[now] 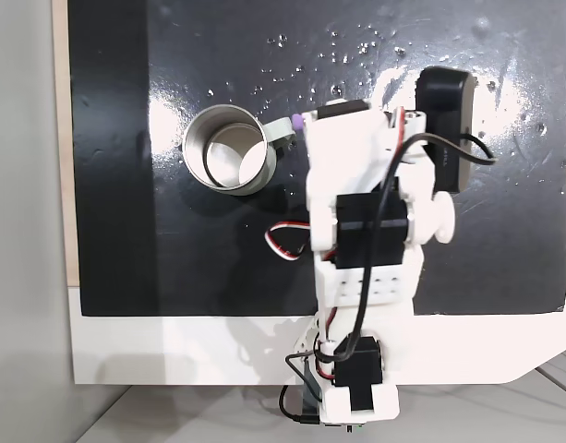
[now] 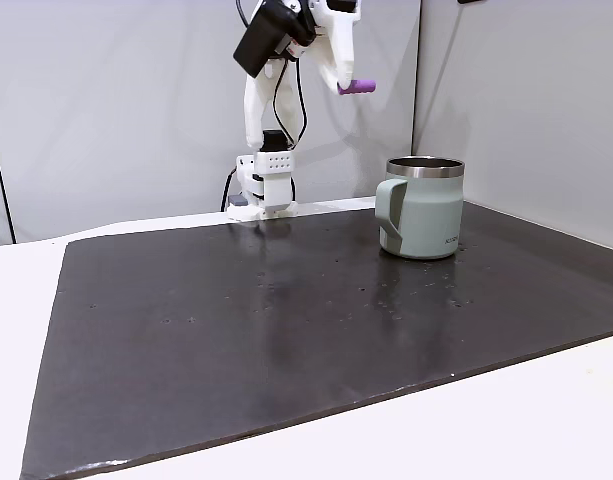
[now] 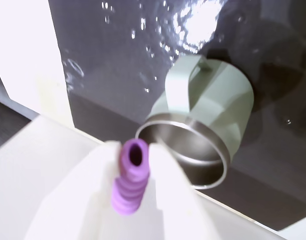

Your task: Grasp a pengrip and put it in the cup.

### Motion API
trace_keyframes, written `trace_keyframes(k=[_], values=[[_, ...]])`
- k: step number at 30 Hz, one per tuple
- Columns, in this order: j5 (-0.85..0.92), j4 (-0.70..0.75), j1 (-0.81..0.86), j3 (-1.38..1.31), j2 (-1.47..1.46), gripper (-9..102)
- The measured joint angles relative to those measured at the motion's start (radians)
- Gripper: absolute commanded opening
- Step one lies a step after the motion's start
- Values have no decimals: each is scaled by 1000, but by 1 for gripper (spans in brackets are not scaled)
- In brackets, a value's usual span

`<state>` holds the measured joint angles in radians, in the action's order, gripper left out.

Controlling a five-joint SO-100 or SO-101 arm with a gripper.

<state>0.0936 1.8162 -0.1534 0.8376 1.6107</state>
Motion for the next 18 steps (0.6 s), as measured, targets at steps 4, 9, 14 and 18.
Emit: trace_keyframes(k=[4,9,14,18], values=[[-18,0,-104,0,0,0],[-55,0,-196,-6,-40,0],[-61,0,-261,-38,-109,0],[-69,0,-285,-52,-152,0]])
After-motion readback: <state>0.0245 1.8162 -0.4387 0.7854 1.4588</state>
